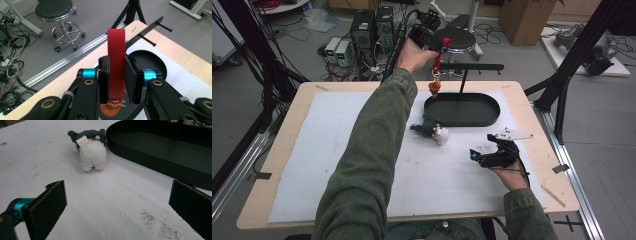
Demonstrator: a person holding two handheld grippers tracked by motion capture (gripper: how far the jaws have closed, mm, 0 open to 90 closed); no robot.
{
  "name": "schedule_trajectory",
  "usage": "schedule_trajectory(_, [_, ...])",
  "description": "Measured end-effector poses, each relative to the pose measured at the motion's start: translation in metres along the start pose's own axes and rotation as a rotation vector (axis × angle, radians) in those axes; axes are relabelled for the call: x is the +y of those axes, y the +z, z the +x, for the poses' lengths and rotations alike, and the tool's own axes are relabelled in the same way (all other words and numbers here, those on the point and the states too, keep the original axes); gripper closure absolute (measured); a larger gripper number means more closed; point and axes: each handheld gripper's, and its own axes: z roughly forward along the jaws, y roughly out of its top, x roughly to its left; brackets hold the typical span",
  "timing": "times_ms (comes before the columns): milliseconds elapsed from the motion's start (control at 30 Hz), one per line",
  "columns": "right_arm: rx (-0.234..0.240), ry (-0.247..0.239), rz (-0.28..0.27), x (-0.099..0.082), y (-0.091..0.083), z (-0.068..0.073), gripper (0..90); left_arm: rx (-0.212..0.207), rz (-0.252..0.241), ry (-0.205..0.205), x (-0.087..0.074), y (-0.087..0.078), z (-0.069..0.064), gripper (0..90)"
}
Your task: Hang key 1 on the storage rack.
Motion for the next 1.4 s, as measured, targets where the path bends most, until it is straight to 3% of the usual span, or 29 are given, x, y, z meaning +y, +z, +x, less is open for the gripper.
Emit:
schedule_trajectory(233, [-0.002,-0.003,-0.002,-0.001,-0.001,-0.001,0.5,0.005,-0.003,-0.004,0.003,0.013,0.000,74.8])
schedule_trajectory(500, [-0.001,0.002,0.003,-0.001,0.000,-0.002,0.5,0.010,-0.023,-0.042,0.004,0.023,0.008,74.8])
schedule_trajectory(667, [0.000,-0.001,0.006,-0.001,0.000,-0.002,0.5,0.000,-0.039,-0.089,0.004,0.030,0.017,74.8])
schedule_trajectory(1067, [0.001,-0.004,0.013,-0.002,0.002,-0.003,0.5,0.013,-0.040,-0.066,0.002,0.048,0.020,74.7])
schedule_trajectory(1133, [0.001,-0.008,0.015,-0.002,0.002,-0.003,0.5,0.016,-0.060,-0.062,0.001,0.048,0.020,73.9])
schedule_trajectory(1167, [0.001,-0.008,0.017,-0.002,0.002,-0.003,0.5,0.004,-0.086,-0.078,0.001,0.046,0.020,70.5])
schedule_trajectory(1200, [0.000,-0.008,0.017,-0.002,0.002,-0.003,0.5,-0.022,-0.102,-0.091,0.001,0.045,0.022,60.1])
schedule_trajectory(1233, [0.000,-0.009,0.016,-0.002,0.002,-0.003,0.5,-0.046,-0.113,-0.089,0.000,0.044,0.022,50.7])
schedule_trajectory(1267, [-0.001,-0.009,0.016,-0.002,0.002,-0.003,0.5,-0.065,-0.118,-0.060,-0.001,0.044,0.022,38.9])
schedule_trajectory(1300, [-0.001,-0.009,0.016,-0.002,0.002,-0.003,0.5,-0.071,-0.120,-0.031,-0.002,0.044,0.020,14.8])
schedule_trajectory(1333, [-0.001,-0.009,0.016,-0.002,0.002,-0.003,0.5,-0.074,-0.107,0.003,-0.003,0.044,0.019,14.8])
schedule_trajectory(1367, [-0.003,-0.010,0.015,-0.002,0.001,-0.003,0.5,-0.087,-0.091,0.024,-0.005,0.045,0.019,5.2])
schedule_trajectory(1400, [-0.002,-0.007,0.017,-0.002,0.001,-0.003,0.5,-0.120,-0.083,0.033,-0.007,0.045,0.019,1.7])
